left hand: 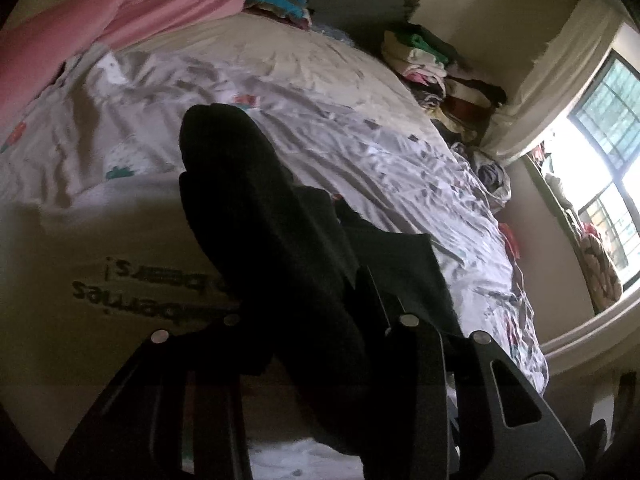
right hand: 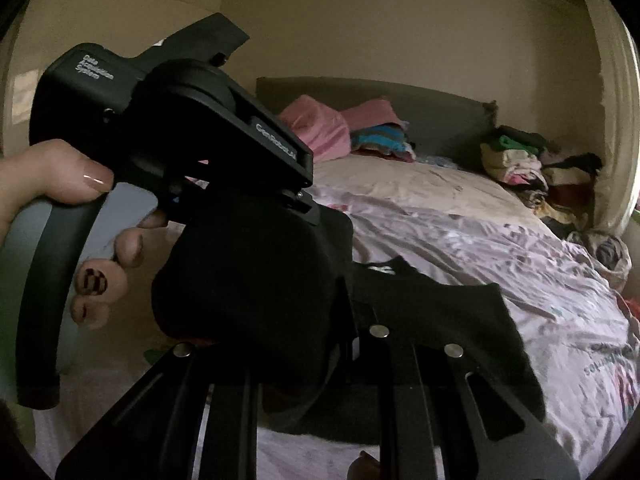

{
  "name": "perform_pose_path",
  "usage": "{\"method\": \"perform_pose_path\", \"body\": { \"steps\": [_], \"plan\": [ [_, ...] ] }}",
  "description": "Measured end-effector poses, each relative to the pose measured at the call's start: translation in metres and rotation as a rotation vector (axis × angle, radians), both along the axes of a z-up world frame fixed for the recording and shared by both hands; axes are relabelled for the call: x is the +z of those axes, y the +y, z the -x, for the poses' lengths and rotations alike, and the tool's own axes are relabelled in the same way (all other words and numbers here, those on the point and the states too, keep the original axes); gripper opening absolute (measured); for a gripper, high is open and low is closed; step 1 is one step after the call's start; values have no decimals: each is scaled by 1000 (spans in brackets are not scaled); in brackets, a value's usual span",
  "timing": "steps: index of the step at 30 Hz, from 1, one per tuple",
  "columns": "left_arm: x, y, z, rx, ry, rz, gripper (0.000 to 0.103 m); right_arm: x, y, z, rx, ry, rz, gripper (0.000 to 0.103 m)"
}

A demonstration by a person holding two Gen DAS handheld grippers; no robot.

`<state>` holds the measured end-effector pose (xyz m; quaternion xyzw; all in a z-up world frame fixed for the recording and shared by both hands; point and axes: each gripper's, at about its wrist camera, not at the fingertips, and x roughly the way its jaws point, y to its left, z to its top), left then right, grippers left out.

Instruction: Fold small clothes

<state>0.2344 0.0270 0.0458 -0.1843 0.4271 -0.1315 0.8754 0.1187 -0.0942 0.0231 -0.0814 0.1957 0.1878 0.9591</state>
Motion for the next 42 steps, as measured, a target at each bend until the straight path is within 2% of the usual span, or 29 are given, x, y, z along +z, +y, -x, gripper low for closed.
{"method": "perform_pose_path", "body": {
  "steps": [9, 15, 22, 25, 29, 30, 32, 33, 36, 37, 39, 42],
  "plan": [
    [1, -53, -7, -63, 11, -23, 28, -1, -45, -3, -61, 14, -19, 15],
    [-8, -78, -14, -86, 34, -34, 28, -11, -65, -8, -79, 37, -18, 15],
    [-20, -101, -19, -106, 64, -59, 29, -25, -84, -15, -93, 105, -68, 15],
    [-28, -108, -24, -105, 98, -32, 32, -35, -97, -24, -111, 156, -101, 15],
    [-37, -121, -29, -118, 117, -13, 44, -47, -117, -34, -122, 225, -181, 18],
    [-39, -125, -31, -122, 120, 1, 47, -50, -122, -36, -127, 240, -205, 22],
    [-39, -128, -32, -130, 116, 48, 64, -56, -133, -38, -140, 274, -257, 29],
    [-39, -130, -33, -138, 113, 89, 67, -59, -138, -41, -147, 294, -281, 30],
    [-37, -131, -31, -149, 96, 150, 68, -78, -161, -53, -180, 413, -400, 34],
    [-33, -130, -29, -150, 78, 160, 74, -85, -171, -56, -182, 455, -463, 37],
    [-27, -127, -26, -147, 52, 168, 76, -93, -185, -58, -154, 501, -563, 38],
    [-22, -112, -19, -118, 17, 133, 77, -93, -190, -56, -120, 539, -613, 46]
  ]
}}
